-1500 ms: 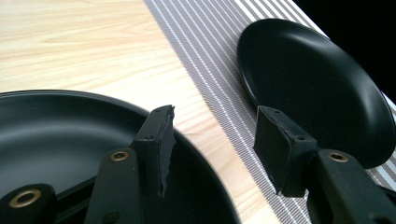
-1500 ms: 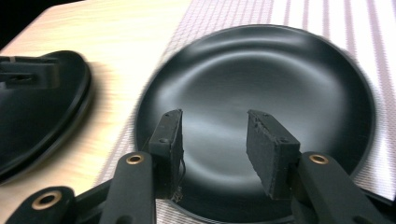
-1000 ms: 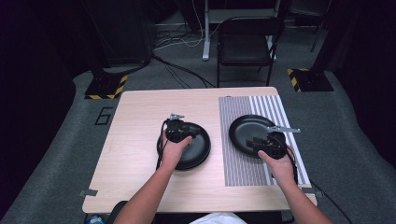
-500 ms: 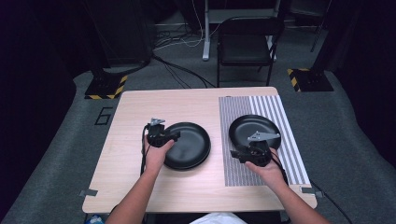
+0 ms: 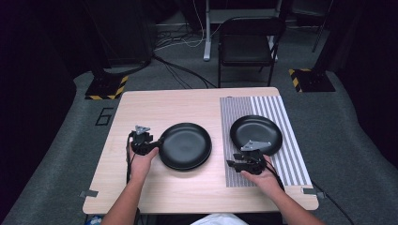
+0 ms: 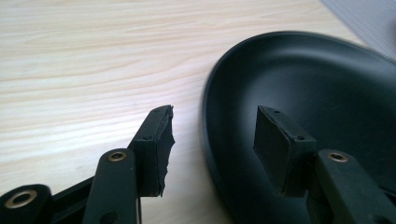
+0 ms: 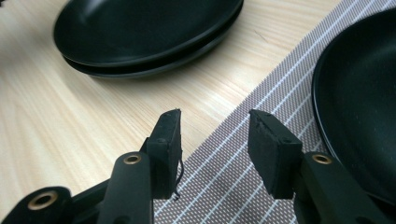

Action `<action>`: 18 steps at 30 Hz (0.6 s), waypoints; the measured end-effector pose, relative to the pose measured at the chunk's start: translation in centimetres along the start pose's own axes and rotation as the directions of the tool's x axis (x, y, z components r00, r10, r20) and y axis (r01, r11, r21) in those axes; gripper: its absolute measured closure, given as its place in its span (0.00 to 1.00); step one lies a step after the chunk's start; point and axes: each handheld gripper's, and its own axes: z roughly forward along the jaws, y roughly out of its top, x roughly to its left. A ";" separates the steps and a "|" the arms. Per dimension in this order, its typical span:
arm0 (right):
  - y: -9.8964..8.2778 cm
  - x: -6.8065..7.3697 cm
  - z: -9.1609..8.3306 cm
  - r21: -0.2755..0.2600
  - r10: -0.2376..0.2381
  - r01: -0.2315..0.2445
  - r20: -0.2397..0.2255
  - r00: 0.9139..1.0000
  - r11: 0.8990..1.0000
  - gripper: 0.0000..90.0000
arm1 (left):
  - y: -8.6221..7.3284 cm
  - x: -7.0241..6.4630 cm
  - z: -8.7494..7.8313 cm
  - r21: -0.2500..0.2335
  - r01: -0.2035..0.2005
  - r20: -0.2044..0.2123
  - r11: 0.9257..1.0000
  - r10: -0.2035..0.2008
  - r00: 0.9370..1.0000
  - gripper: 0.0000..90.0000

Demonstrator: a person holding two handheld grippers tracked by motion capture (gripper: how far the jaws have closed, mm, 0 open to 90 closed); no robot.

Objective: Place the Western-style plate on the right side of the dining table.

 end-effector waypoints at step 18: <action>-1.5 0.7 1.7 0.007 -0.062 0.061 0.055 0.997 0.998 0.58 | -1.2 2.8 -0.3 -0.024 0.011 -0.051 1.000 -0.012 0.999 0.52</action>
